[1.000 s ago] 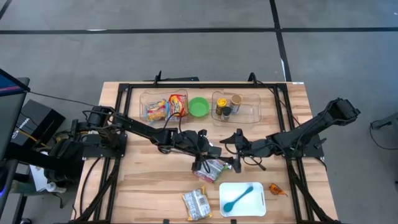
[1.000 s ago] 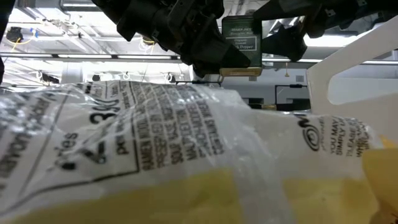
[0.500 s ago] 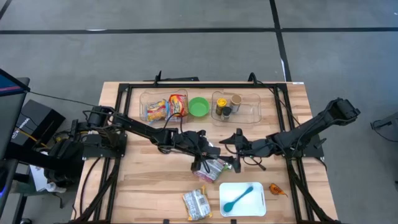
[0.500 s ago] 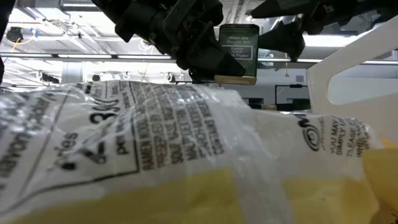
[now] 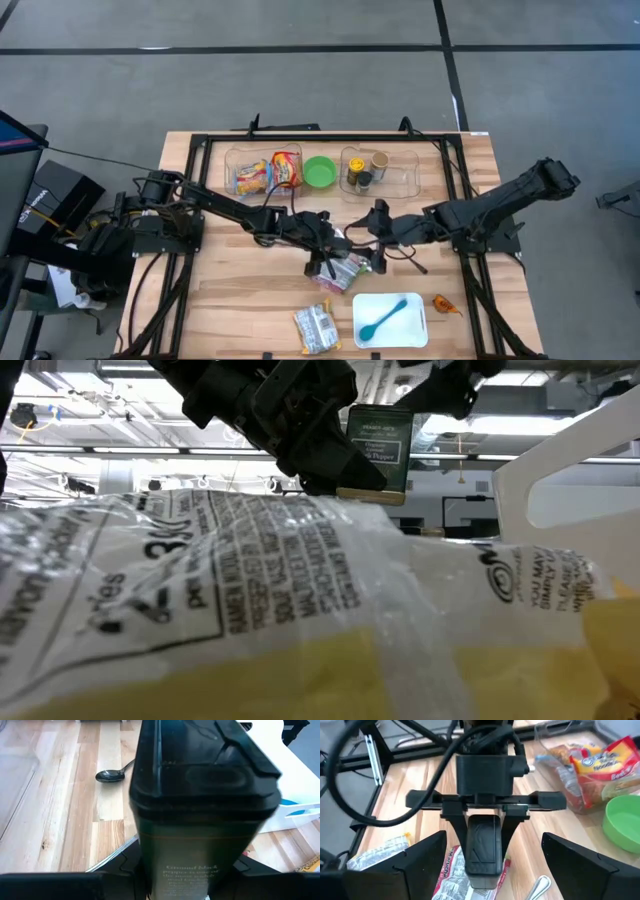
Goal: Pick & Place Food Item
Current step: Put the black spice can in the right transparent bin
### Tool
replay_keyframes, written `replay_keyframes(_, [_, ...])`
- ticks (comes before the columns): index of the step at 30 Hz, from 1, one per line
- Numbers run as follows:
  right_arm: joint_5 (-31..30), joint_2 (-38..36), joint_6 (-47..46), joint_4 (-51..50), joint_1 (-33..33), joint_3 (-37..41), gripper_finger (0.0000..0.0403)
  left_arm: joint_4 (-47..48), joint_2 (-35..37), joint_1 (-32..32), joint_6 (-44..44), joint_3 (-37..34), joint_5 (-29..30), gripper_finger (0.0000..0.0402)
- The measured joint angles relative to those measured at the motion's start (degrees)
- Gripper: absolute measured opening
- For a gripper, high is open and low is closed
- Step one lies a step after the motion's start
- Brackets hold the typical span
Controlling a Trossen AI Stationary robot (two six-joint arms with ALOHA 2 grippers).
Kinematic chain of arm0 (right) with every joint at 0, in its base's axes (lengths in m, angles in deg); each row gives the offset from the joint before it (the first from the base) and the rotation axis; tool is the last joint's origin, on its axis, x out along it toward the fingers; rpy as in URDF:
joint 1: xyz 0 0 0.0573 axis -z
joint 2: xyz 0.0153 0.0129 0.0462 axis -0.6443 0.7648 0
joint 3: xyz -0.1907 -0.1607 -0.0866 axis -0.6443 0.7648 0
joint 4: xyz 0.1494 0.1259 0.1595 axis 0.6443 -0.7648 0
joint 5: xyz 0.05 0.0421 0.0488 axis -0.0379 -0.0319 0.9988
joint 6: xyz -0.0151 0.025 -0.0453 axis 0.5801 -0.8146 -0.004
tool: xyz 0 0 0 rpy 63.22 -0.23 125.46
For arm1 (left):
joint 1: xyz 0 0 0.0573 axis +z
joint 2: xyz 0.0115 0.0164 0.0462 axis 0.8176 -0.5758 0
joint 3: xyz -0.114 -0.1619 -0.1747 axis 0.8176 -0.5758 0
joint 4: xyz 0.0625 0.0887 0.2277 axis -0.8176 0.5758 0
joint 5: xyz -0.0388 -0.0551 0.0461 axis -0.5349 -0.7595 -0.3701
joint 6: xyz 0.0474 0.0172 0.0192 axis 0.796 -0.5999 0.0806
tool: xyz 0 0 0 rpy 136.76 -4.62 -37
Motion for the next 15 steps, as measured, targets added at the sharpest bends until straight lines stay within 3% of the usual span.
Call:
replay_keyframes(7, [3.4, 4.9, 0.2, -3.6, 1.9, -2.7, 0.0320, 0.0, 0.0, 0.0, 0.0, 0.0, 0.0, 0.0137])
replay_keyframes(15, [3.4, 13.5, 2.9, -11.8, 1.7, -12.1, 0.0320, 2.1, 0.0, 0.0, -0.2, 0.0, 0.0, 0.0138])
